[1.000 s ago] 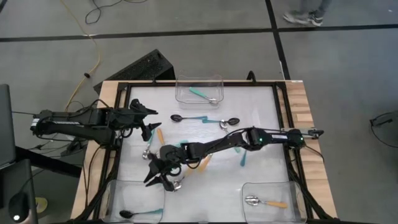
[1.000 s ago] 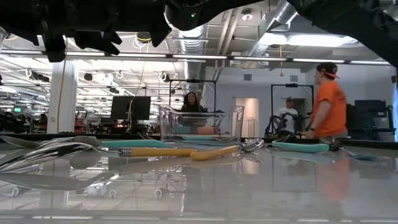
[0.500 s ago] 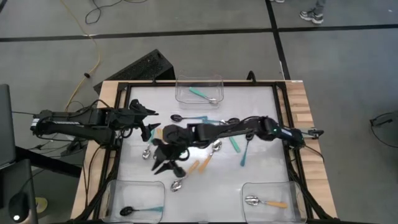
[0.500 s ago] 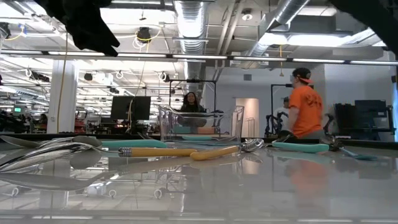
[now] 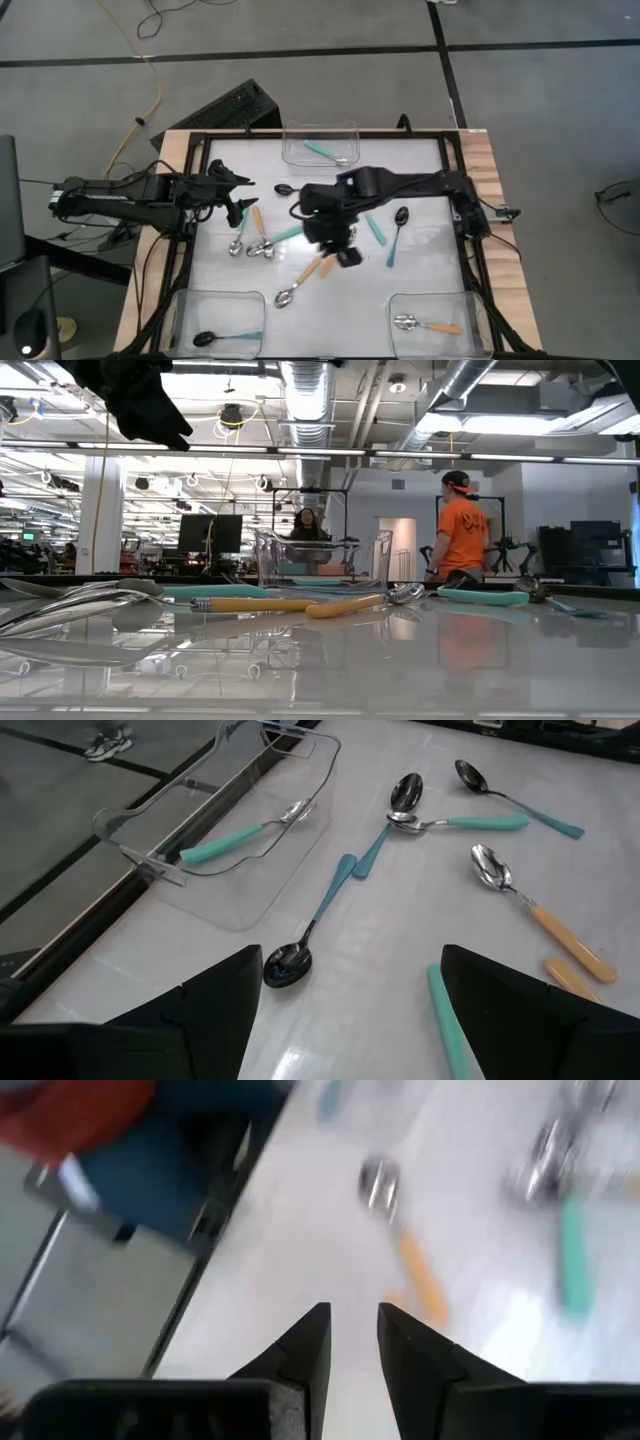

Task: Sort silverware by color (type)
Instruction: Put the top left blue spoon into the top transparent bin

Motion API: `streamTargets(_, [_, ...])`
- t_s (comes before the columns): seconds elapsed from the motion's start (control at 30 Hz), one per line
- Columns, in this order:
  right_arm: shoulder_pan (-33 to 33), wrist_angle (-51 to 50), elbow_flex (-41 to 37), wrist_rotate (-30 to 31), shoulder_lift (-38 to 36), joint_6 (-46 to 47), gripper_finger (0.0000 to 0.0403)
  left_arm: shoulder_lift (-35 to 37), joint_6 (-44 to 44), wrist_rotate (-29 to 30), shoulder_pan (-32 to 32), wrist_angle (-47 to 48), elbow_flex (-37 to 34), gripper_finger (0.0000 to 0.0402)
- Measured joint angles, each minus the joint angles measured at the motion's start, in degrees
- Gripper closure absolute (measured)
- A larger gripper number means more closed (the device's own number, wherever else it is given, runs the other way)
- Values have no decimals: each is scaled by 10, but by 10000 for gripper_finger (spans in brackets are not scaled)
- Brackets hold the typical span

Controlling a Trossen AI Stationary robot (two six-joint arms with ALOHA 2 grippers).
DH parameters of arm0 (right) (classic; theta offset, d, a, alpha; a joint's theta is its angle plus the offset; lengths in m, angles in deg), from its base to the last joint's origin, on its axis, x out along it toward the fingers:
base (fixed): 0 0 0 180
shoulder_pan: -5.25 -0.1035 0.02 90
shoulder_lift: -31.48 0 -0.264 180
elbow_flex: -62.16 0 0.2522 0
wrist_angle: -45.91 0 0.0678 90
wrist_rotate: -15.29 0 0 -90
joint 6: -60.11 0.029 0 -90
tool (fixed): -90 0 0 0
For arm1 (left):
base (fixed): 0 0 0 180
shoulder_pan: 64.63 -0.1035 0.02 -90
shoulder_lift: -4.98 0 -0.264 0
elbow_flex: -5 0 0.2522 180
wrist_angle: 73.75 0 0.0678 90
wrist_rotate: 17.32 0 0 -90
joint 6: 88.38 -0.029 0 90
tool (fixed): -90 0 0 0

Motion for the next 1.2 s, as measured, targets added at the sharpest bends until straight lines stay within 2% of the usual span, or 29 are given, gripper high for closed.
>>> streamTargets(0.23, [34, -130, 0, 0, -51, 9, 290, 0, 0, 0, 0, 0, 0, 109])
streamTargets(0.37, [66, -133, -40, 6, -131, 31, 290, 0, 1, 0, 0, 0, 0, 109])
streamTargets(0.43, [78, -135, -85, 52, -188, 45, 290, -1, 1, 3, 0, 0, 0, 109])
streamTargets(0.5, [88, -128, -149, 124, -260, 75, 290, -1, -1, 8, 0, -1, 0, 109])
streamTargets(0.6, [100, -54, -257, 193, -366, 151, 290, -1, -2, 16, 0, -4, 0, 109])
streamTargets(0.77, [90, 112, -430, 217, -511, 279, 290, -1, -7, 15, 0, -5, 0, 109])
streamTargets(0.87, [62, 187, -536, 293, -572, 317, 290, -1, -16, 14, 0, -5, 0, 109])
streamTargets(0.97, [43, 273, -639, 348, -600, 327, 290, -1, -29, 15, 0, -5, 0, 109])
streamTargets(1.1, [37, 411, -742, 354, -604, 326, 290, -1, -28, 17, 0, -5, 0, 109])
streamTargets(1.2, [38, 523, -796, 356, -580, 326, 289, -1, -27, 17, 0, -8, 0, 109])
